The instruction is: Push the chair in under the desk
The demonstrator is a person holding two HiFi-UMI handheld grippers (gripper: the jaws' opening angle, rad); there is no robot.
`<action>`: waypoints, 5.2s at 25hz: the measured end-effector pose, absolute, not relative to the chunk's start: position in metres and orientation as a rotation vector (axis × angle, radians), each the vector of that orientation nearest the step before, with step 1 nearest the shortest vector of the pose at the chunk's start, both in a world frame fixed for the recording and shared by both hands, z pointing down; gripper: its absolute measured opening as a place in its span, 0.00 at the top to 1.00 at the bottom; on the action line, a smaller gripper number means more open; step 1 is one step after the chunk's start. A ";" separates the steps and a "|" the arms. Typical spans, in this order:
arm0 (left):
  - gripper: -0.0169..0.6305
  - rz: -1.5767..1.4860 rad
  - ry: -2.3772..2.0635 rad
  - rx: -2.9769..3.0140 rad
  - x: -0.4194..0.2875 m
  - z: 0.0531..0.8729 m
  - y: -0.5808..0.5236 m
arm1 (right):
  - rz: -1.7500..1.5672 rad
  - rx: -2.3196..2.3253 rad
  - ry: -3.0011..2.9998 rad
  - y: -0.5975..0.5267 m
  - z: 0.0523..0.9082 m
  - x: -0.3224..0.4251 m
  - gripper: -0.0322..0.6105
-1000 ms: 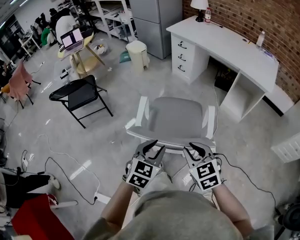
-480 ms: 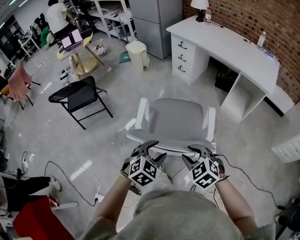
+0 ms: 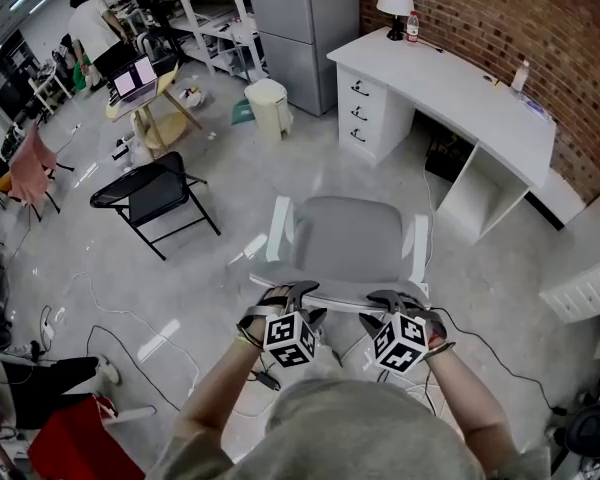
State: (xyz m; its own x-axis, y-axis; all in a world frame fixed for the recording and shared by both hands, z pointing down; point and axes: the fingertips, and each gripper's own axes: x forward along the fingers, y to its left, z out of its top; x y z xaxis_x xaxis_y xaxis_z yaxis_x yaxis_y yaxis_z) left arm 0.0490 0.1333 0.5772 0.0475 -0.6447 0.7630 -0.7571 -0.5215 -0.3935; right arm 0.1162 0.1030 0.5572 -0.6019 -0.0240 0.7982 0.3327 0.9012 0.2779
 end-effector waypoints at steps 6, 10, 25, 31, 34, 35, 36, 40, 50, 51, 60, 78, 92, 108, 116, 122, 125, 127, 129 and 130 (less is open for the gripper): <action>0.60 1.613 -1.346 2.214 0.044 0.591 0.126 | -0.558 -0.286 -2.076 0.099 0.574 0.111 0.75; 0.60 1.688 -1.261 2.223 0.042 0.602 0.122 | -0.565 -0.322 -2.036 0.097 0.585 0.107 0.75; 0.61 1.866 -1.032 2.226 0.037 0.634 0.112 | -0.564 -0.374 -1.920 0.088 0.619 0.100 0.75; 0.63 1.902 -0.961 2.226 0.030 0.645 0.110 | -0.560 -0.387 -1.889 0.087 0.630 0.095 0.75; 0.64 1.877 -0.932 2.240 0.032 0.646 0.112 | -0.545 -0.395 -1.879 0.088 0.632 0.095 0.75; 0.64 1.865 -0.928 2.243 0.032 0.646 0.112 | -0.537 -0.396 -1.880 0.088 0.631 0.096 0.75; 0.64 1.853 -0.923 2.245 0.033 0.646 0.112 | -0.528 -0.397 -1.884 0.088 0.631 0.096 0.75; 0.68 1.847 -0.897 2.259 0.036 0.649 0.112 | -0.521 -0.393 -1.905 0.088 0.633 0.095 0.75; 0.84 1.940 -0.852 2.309 0.038 0.650 0.115 | -0.601 -0.418 -1.876 0.090 0.636 0.097 0.87; 0.85 1.945 -0.846 2.315 0.038 0.650 0.115 | -0.606 -0.425 -1.875 0.090 0.635 0.098 0.88; 0.92 1.978 -0.814 2.347 0.037 0.655 0.108 | -0.659 -0.426 -1.873 0.085 0.640 0.094 0.92; 0.94 1.975 -0.733 2.384 0.016 0.658 0.089 | -0.653 -0.381 -1.872 0.067 0.642 0.075 0.93; 0.95 1.990 -0.677 2.424 -0.005 0.657 0.073 | -0.633 -0.327 -1.870 0.052 0.640 0.055 0.93; 0.95 2.017 -0.613 2.478 -0.042 0.654 0.059 | -0.592 -0.262 -1.880 0.045 0.638 0.018 0.94; 0.95 2.034 -0.584 2.501 -0.061 0.655 0.048 | -0.581 -0.232 -1.882 0.036 0.637 0.000 0.94; 0.95 2.046 -0.574 2.514 -0.070 0.658 0.037 | -0.573 -0.213 -1.884 0.025 0.639 -0.009 0.94; 0.95 2.048 -0.562 2.524 -0.075 0.658 0.030 | -0.574 -0.195 -1.880 0.018 0.641 -0.012 0.94; 0.95 2.053 -0.555 2.529 -0.078 0.657 0.026 | -0.574 -0.187 -1.878 0.014 0.638 -0.016 0.94; 0.95 2.055 -0.550 2.533 -0.082 0.657 0.024 | -0.573 -0.179 -1.879 0.012 0.638 -0.019 0.94; 0.95 2.056 -0.549 2.536 -0.083 0.657 0.024 | -0.571 -0.176 -1.879 0.011 0.640 -0.021 0.94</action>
State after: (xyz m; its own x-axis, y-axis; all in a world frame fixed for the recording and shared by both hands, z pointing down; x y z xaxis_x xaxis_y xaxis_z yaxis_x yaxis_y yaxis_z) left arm -0.0829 0.0237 0.6570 0.1794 -0.3564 0.9169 -0.1477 -0.9313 -0.3331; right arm -0.0205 0.0111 0.6399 -0.3793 -0.1479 0.9134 0.3851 0.8724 0.3012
